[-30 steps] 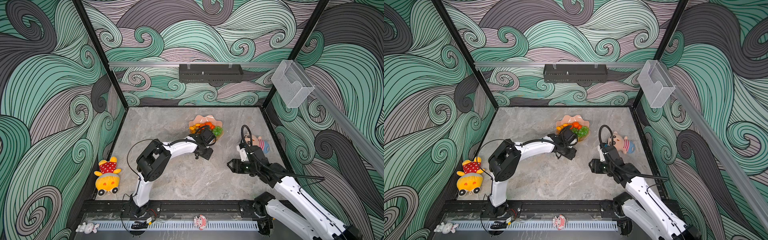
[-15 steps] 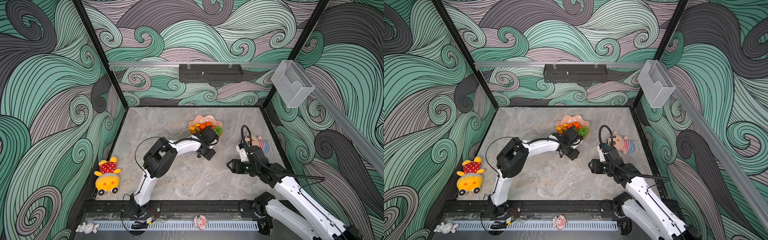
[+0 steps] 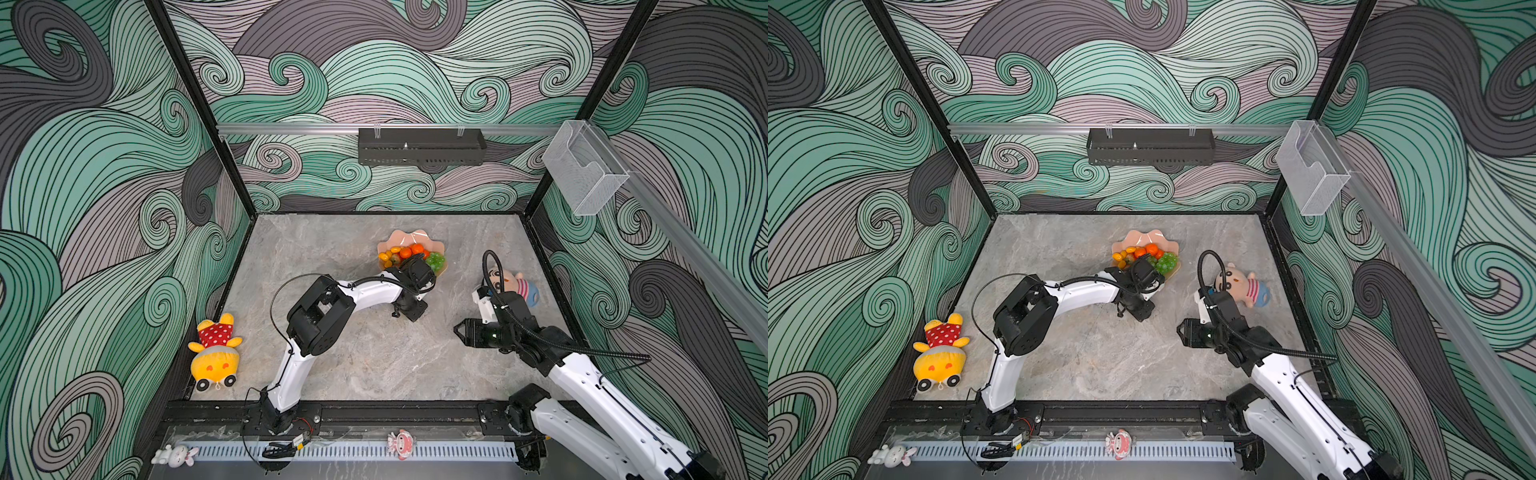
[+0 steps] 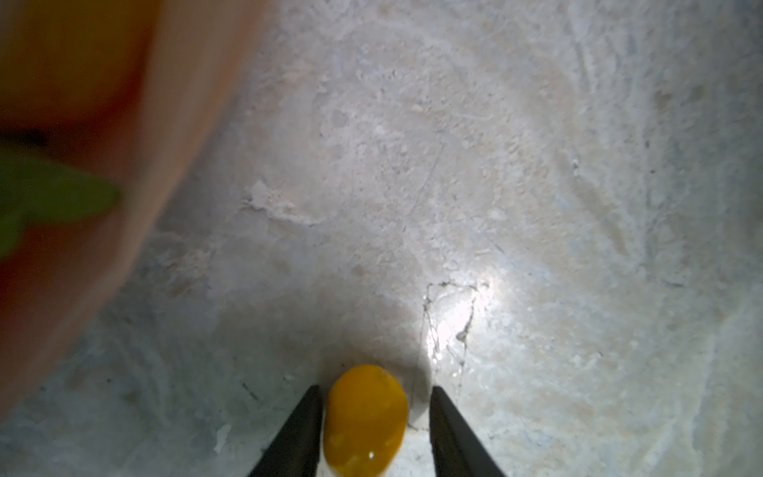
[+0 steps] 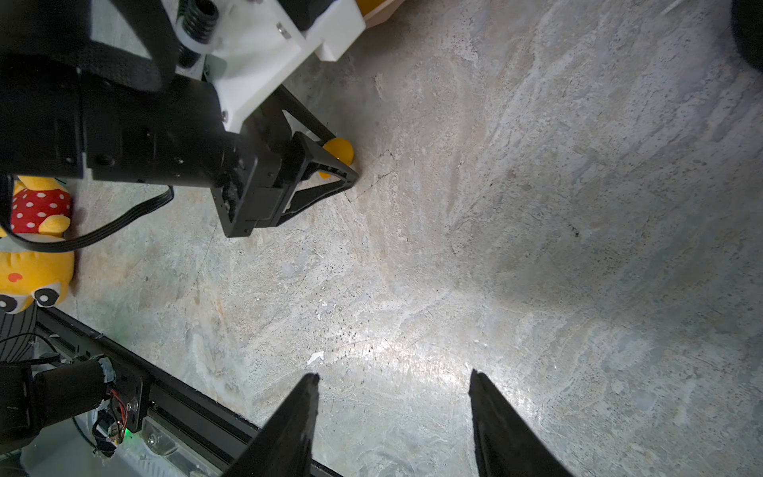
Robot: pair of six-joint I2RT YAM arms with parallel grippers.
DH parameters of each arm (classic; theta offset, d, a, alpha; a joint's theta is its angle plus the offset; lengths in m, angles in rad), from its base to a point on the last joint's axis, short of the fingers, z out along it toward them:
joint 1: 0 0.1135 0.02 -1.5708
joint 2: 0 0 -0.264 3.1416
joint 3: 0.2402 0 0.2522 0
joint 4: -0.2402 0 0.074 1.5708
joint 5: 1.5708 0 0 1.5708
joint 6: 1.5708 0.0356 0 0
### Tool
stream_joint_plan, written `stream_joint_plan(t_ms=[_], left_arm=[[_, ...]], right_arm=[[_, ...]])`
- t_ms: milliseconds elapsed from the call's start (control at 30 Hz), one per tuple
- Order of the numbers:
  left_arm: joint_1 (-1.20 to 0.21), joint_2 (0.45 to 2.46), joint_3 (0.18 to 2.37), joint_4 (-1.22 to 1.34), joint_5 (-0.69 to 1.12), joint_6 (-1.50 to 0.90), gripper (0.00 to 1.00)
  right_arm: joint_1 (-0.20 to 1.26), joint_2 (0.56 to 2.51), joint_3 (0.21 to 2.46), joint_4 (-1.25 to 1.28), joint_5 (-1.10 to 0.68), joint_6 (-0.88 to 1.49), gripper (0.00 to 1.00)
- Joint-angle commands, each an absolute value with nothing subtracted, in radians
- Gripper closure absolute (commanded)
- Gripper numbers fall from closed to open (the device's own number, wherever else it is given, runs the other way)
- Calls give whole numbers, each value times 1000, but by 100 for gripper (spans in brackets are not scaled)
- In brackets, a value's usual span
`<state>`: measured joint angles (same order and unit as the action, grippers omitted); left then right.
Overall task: Arrange fruit in a fruit bowl
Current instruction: Pick up the fruit from the center of the table.
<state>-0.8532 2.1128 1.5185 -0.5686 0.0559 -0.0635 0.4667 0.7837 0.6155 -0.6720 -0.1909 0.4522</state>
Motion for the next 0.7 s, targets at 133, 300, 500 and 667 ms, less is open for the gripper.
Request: stream_joint_plan(t_ms=[133, 300, 500, 667], left_arm=[[-864, 2121, 1520, -604, 29, -78, 67], [-864, 2111, 1520, -606, 22, -92, 73], [-863, 2047, 1495, -602, 27, -136, 78], [-864, 1944, 1448, -595, 35, -179, 79]], right_arm=[[462, 780, 628, -685, -191, 443, 42], [462, 774, 628, -686, -187, 445, 42], [462, 727, 617, -642, -196, 452, 43], [462, 742, 629, -617, -184, 456, 43]])
